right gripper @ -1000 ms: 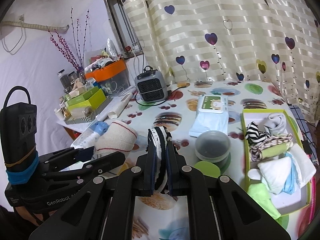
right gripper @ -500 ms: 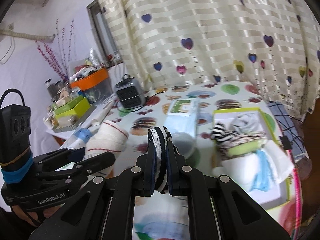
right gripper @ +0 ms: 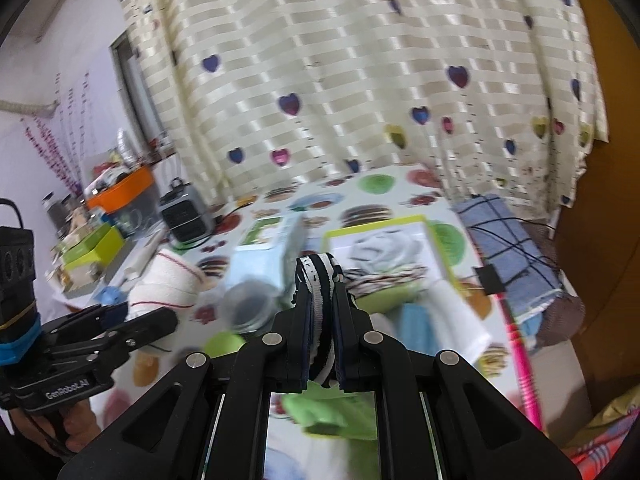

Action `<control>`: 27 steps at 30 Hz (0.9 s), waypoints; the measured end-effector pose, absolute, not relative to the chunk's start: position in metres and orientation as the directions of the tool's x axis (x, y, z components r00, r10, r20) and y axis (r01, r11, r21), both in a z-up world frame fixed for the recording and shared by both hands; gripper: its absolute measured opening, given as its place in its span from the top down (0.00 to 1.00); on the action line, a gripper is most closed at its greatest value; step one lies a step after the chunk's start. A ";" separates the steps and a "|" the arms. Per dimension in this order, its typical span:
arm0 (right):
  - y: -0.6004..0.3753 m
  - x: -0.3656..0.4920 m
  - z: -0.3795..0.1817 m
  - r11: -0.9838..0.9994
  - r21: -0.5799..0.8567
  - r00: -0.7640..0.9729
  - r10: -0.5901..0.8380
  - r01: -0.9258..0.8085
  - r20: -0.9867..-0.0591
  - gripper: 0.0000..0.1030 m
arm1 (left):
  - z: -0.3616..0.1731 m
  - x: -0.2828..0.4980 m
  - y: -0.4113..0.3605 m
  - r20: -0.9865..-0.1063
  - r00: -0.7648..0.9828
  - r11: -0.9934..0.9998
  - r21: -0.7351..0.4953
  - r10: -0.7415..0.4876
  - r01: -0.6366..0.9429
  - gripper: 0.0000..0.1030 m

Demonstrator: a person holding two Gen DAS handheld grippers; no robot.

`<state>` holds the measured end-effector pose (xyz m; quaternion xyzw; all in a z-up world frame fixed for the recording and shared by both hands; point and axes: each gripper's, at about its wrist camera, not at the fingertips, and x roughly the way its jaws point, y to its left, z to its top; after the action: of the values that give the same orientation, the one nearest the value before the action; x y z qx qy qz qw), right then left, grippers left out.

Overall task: Organize soft objects
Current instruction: 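Carry the cream roll and striped roll over the yellow box with both grippers, then lower both rolls into the box and open both grippers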

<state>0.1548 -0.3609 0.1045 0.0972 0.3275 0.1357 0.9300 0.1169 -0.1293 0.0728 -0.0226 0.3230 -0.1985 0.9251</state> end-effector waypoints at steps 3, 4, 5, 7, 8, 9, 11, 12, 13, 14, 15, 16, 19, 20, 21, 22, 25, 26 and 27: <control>-0.375 0.163 0.097 0.951 0.269 0.748 0.287 -0.150 -0.598 0.91 | 0.070 0.124 -0.140 -0.593 0.702 0.913 -0.169 -0.394 0.370 0.59; -0.379 0.164 0.094 0.955 0.263 0.748 0.275 -0.139 -0.604 0.91 | 0.070 0.126 -0.143 -0.595 0.699 0.912 -0.169 -0.396 0.373 0.59; -0.383 0.167 0.090 0.958 0.256 0.746 0.262 -0.126 -0.612 0.91 | 0.069 0.129 -0.146 -0.598 0.696 0.911 -0.169 -0.398 0.377 0.59; -0.390 0.172 0.082 0.961 0.256 0.739 0.249 -0.106 -0.626 0.91 | 0.067 0.134 -0.153 -0.603 0.688 0.907 -0.170 -0.405 0.385 0.59; -0.393 0.174 0.079 0.963 0.252 0.737 0.241 -0.099 -0.632 0.91 | 0.066 0.137 -0.155 -0.604 0.685 0.906 -0.169 -0.407 0.389 0.59; -0.395 0.176 0.075 0.968 0.237 0.734 0.223 -0.087 -0.642 0.91 | 0.065 0.139 -0.159 -0.607 0.682 0.905 -0.168 -0.408 0.392 0.59; -0.398 0.180 0.068 0.973 0.220 0.726 0.201 -0.071 -0.658 0.91 | 0.063 0.144 -0.164 -0.612 0.676 0.902 -0.168 -0.412 0.398 0.59; -0.400 0.182 0.064 0.973 0.221 0.717 0.201 -0.067 -0.668 0.91 | 0.063 0.147 -0.167 -0.614 0.672 0.901 -0.167 -0.413 0.401 0.59; -0.400 0.185 0.058 0.974 0.217 0.699 0.200 -0.065 -0.686 0.90 | 0.062 0.149 -0.170 -0.616 0.669 0.900 -0.167 -0.415 0.403 0.59; -0.401 0.187 0.052 0.976 0.208 0.686 0.193 -0.062 -0.702 0.91 | 0.061 0.151 -0.173 -0.618 0.667 0.899 -0.167 -0.416 0.405 0.59; -0.400 0.189 0.046 0.979 0.196 0.669 0.184 -0.058 -0.720 0.91 | 0.061 0.153 -0.175 -0.620 0.664 0.897 -0.169 -0.419 0.409 0.59; -0.400 0.190 0.040 0.979 0.195 0.655 0.183 -0.055 -0.733 0.90 | 0.060 0.155 -0.178 -0.621 0.661 0.895 -0.169 -0.422 0.412 0.59; -0.401 0.184 0.034 0.976 0.210 0.641 0.196 -0.056 -0.742 0.90 | 0.057 0.158 -0.186 -0.627 0.652 0.891 -0.167 -0.427 0.423 0.59; -0.402 0.181 0.035 0.976 0.209 0.642 0.196 -0.057 -0.741 0.90 | 0.057 0.159 -0.188 -0.629 0.649 0.889 -0.166 -0.428 0.426 0.59; -0.402 0.176 0.038 0.976 0.207 0.647 0.198 -0.063 -0.736 0.90 | 0.056 0.160 -0.191 -0.632 0.645 0.887 -0.165 -0.431 0.431 0.59; -0.401 0.170 0.042 0.977 0.199 0.655 0.199 -0.075 -0.729 0.90 | 0.055 0.160 -0.193 -0.633 0.642 0.885 -0.164 -0.433 0.436 0.59; -0.399 0.157 0.047 0.981 0.172 0.656 0.190 -0.092 -0.730 0.90 | 0.054 0.162 -0.200 -0.635 0.634 0.879 -0.165 -0.442 0.447 0.59; -0.399 0.156 0.047 0.981 0.173 0.655 0.189 -0.091 -0.731 0.90 | 0.054 0.163 -0.202 -0.635 0.631 0.877 -0.168 -0.446 0.451 0.59; -0.400 0.154 0.047 0.981 0.173 0.655 0.188 -0.088 -0.732 0.90 | 0.053 0.164 -0.205 -0.636 0.627 0.874 -0.170 -0.451 0.455 0.59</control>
<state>0.1541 -0.4004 0.0466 0.0614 0.4084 0.0759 0.9076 0.1636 -0.2052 0.0532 0.0034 0.3514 -0.2512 0.9019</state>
